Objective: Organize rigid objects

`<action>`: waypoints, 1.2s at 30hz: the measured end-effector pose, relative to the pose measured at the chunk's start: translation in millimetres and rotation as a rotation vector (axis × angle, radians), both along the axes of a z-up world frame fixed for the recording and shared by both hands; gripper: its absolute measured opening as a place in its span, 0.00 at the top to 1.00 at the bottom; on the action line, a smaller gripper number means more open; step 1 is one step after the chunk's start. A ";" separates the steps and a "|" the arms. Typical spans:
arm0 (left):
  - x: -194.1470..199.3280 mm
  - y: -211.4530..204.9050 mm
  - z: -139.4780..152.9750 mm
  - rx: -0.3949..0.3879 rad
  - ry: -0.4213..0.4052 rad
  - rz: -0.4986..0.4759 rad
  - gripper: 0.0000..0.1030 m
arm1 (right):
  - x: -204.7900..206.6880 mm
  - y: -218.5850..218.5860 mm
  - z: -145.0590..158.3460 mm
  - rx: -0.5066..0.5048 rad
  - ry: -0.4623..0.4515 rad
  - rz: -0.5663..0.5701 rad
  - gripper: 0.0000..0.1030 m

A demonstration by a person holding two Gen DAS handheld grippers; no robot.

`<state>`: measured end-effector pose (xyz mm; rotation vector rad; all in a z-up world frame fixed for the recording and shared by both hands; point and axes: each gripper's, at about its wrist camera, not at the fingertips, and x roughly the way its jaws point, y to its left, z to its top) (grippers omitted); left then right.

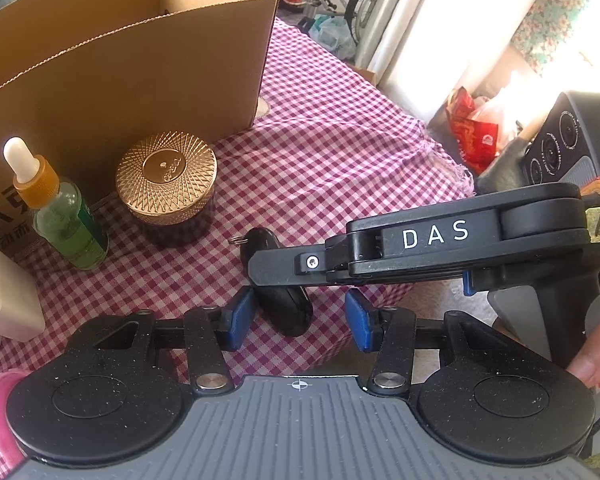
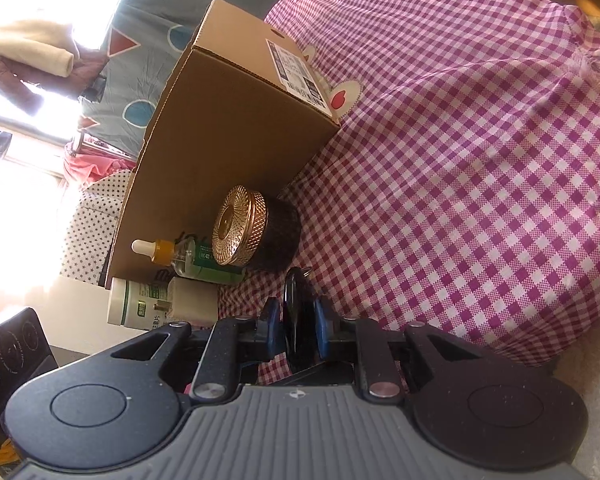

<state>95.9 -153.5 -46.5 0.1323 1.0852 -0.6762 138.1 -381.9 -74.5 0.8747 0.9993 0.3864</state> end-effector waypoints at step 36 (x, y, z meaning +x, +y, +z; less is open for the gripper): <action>15.5 82.6 149.8 -0.044 -0.340 0.242 0.53 | 67.4 96.4 175.4 -0.065 -0.366 0.226 0.81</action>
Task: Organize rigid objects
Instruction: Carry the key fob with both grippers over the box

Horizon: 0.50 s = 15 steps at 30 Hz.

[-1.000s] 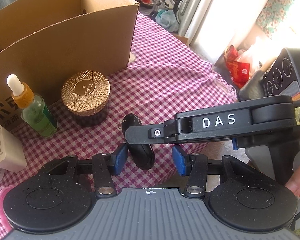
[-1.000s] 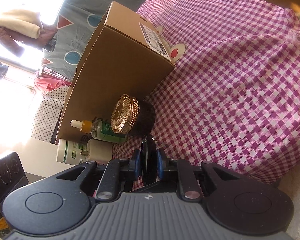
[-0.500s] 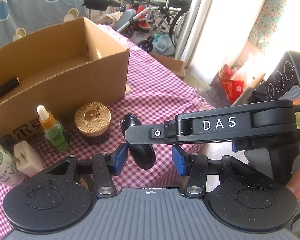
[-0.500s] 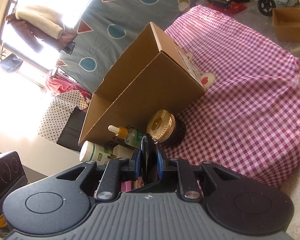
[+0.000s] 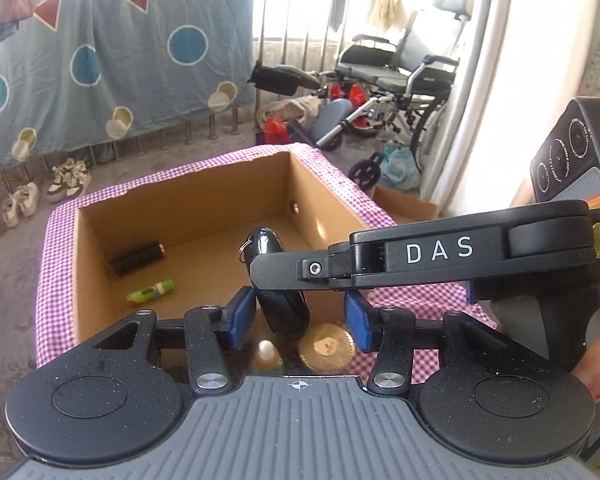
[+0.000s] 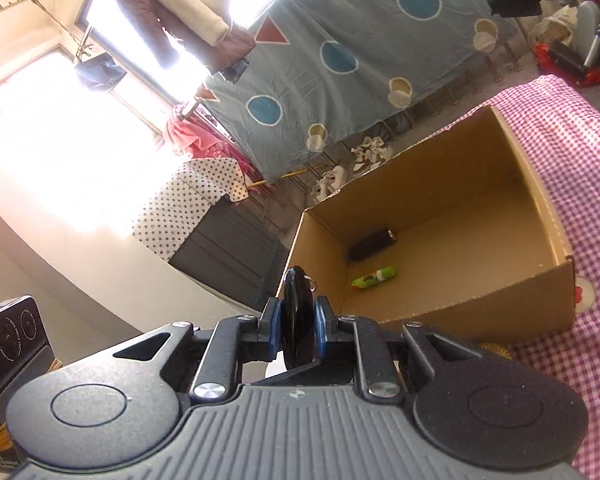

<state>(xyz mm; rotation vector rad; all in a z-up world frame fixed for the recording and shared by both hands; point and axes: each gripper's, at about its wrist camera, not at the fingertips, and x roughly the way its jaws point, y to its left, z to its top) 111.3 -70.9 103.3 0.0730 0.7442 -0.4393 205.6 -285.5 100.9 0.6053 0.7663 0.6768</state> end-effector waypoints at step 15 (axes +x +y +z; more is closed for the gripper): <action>95.7 76.0 -49.0 0.045 0.220 0.188 0.52 | 161.0 88.1 -85.6 -0.024 0.478 0.154 0.83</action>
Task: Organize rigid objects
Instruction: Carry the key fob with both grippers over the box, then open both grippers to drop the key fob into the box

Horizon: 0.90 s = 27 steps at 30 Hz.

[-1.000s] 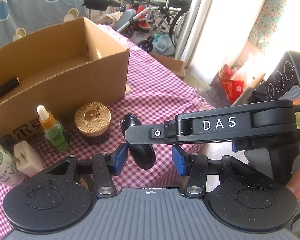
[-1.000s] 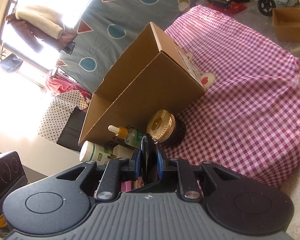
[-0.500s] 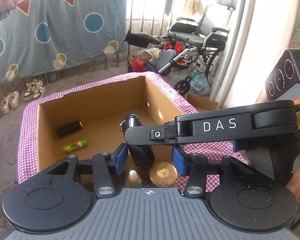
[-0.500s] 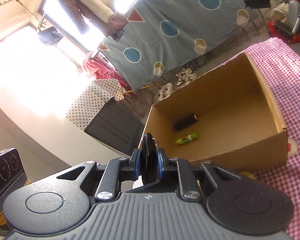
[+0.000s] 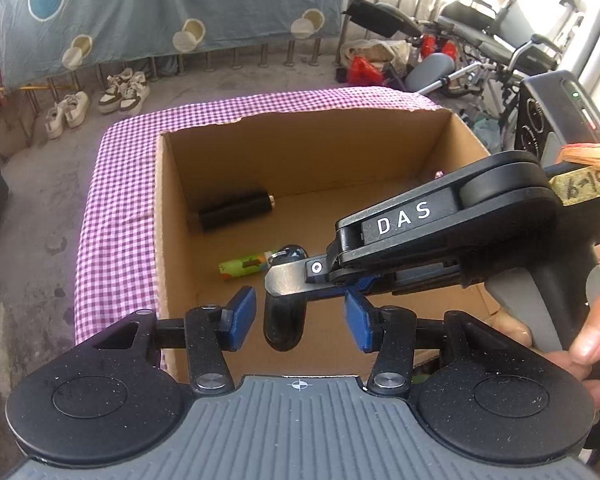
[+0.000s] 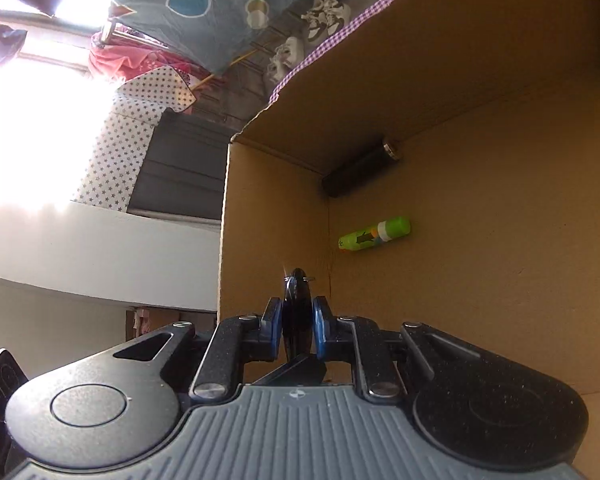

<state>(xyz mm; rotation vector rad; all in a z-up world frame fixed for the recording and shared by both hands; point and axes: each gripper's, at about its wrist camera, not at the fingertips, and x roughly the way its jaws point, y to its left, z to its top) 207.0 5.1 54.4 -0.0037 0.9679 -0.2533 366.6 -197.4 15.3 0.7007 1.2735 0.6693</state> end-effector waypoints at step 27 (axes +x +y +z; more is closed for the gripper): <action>-70.1 16.9 51.1 -0.125 -0.151 0.031 0.45 | -73.2 -56.8 47.0 0.124 -0.066 -0.045 0.79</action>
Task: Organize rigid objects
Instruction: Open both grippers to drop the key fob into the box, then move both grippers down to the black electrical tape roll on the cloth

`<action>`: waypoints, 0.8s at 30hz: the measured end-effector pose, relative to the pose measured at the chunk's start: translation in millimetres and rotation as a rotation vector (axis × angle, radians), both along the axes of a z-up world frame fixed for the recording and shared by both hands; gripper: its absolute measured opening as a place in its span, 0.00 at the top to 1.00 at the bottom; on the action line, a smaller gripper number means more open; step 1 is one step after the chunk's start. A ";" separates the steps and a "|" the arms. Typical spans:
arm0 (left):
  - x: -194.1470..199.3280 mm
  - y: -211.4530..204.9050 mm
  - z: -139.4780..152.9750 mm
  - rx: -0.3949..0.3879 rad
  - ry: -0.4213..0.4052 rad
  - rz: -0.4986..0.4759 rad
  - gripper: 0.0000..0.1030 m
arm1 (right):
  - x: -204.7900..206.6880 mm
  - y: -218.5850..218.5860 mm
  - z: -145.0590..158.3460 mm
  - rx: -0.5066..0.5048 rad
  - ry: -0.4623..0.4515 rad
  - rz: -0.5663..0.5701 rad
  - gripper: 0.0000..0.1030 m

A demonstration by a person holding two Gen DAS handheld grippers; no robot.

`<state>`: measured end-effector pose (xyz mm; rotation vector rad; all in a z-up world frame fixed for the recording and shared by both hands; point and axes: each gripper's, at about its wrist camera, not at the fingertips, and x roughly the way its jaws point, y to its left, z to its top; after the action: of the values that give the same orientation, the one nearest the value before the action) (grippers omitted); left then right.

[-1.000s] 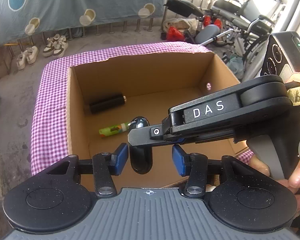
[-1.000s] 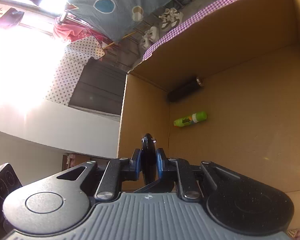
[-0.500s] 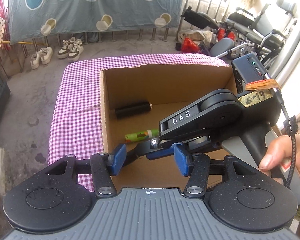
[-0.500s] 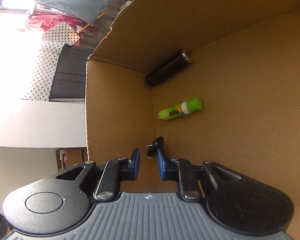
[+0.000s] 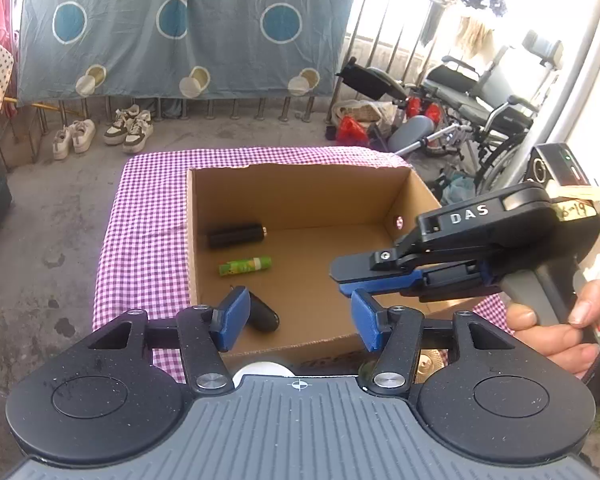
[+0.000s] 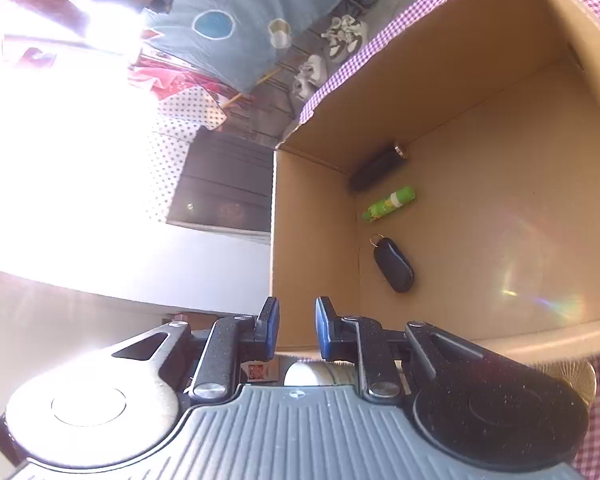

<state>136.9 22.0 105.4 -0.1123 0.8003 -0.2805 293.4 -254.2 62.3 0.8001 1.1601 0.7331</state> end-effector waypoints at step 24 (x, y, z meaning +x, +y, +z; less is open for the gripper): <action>-74.9 -80.4 -101.4 0.057 0.212 -0.262 0.40 | -188.3 -67.5 -74.1 -0.222 -0.173 -0.190 0.78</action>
<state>62.0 -58.3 4.0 0.0180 1.0351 -0.4986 105.1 -321.7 -11.9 0.6370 0.9749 0.4950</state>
